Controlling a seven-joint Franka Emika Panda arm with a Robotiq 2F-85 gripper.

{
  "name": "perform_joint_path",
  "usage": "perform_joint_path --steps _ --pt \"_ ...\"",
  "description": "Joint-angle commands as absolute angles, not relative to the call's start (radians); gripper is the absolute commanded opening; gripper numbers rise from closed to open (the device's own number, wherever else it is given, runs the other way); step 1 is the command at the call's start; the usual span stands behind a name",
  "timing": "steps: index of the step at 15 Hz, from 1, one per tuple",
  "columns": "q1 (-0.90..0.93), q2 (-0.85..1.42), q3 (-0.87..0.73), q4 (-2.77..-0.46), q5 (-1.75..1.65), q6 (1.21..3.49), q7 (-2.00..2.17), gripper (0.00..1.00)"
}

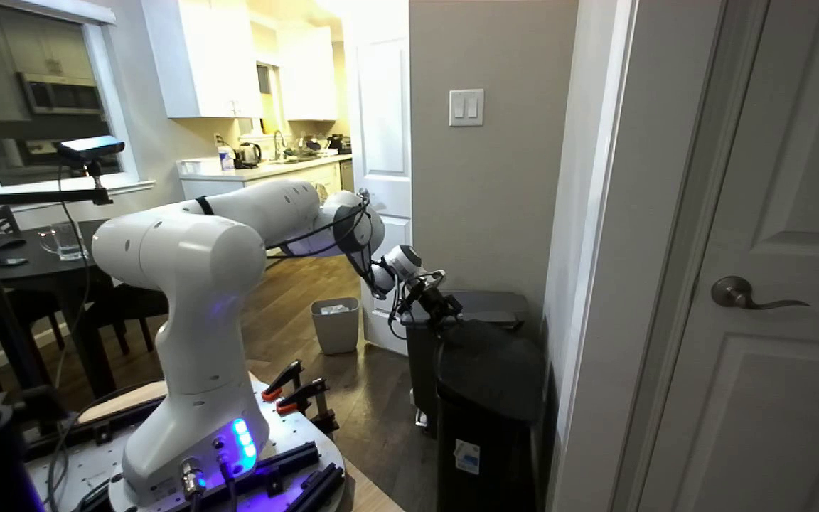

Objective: Open the lid to the black bin

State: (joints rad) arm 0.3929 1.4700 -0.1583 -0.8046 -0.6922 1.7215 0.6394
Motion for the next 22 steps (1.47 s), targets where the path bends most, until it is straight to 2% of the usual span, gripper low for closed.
perform_joint_path --steps 1,22 --pt "0.400 1.470 -0.171 -0.803 -0.678 1.723 0.635 1.00" --pt "0.413 1.470 -0.170 -0.803 -0.677 1.713 0.644 1.00"
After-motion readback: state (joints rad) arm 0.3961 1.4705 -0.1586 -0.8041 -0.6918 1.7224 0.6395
